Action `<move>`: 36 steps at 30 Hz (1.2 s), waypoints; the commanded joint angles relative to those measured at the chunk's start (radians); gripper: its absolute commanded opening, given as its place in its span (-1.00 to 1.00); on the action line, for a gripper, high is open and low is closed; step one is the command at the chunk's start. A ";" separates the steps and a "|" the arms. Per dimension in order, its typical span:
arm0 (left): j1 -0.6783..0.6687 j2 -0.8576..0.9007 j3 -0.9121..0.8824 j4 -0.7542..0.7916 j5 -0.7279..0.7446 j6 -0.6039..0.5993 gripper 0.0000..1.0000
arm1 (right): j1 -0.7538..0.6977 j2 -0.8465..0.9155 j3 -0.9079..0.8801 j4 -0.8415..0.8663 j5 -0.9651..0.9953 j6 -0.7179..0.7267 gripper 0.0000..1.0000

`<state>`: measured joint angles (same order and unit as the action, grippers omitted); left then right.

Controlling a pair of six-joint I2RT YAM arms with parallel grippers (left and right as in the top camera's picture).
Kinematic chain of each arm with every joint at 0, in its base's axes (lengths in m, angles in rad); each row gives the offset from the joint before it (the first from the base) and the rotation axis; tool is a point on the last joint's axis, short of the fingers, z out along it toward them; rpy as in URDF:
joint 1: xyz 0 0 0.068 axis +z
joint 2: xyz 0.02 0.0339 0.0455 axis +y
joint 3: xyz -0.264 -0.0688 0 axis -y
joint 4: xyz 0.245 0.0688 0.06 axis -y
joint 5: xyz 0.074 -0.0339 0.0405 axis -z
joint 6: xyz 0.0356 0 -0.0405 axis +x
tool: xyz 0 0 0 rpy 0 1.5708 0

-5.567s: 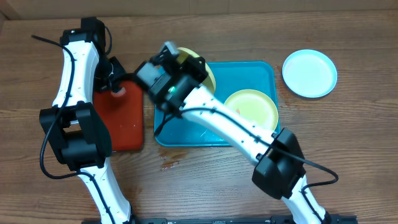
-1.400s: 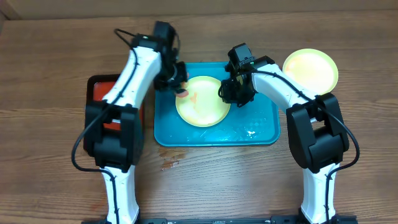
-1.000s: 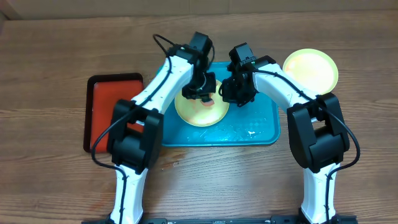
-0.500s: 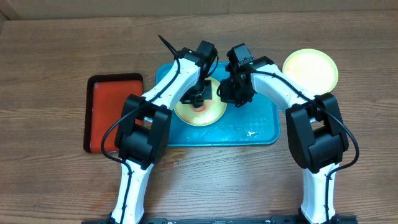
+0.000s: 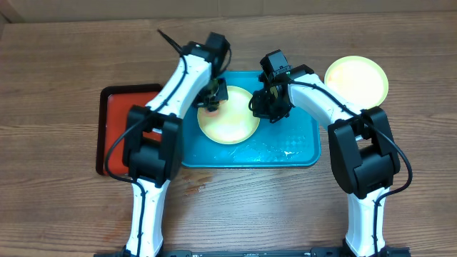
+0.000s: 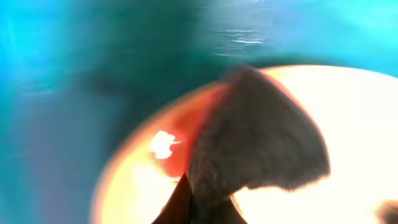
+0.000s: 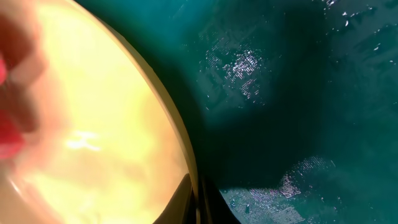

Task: Clean dirty plates on tray and stack at the side

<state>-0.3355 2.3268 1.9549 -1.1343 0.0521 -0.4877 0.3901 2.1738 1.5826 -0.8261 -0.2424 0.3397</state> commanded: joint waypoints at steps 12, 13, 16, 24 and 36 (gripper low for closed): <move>-0.036 0.026 -0.006 -0.001 -0.186 0.022 -0.92 | -0.011 -0.006 -0.011 0.006 0.070 0.005 -0.92; -0.034 0.026 -0.006 -0.006 -0.235 0.016 -0.92 | -0.011 -0.006 -0.011 0.005 0.070 0.005 -0.92; -0.026 0.026 -0.006 -0.034 -0.394 0.008 -0.92 | -0.012 -0.006 -0.011 0.005 0.070 0.005 -0.92; 0.018 0.010 0.036 -0.144 -0.443 -0.103 -0.92 | -0.011 -0.006 -0.011 0.003 0.070 0.005 -0.92; 0.294 -0.198 0.111 -0.178 -0.016 -0.077 -0.92 | 0.036 -0.050 0.134 -0.126 0.232 -0.060 -0.92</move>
<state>-0.1173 2.2154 2.0350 -1.3094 -0.1326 -0.6044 0.3988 2.1738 1.6341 -0.9302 -0.1646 0.3069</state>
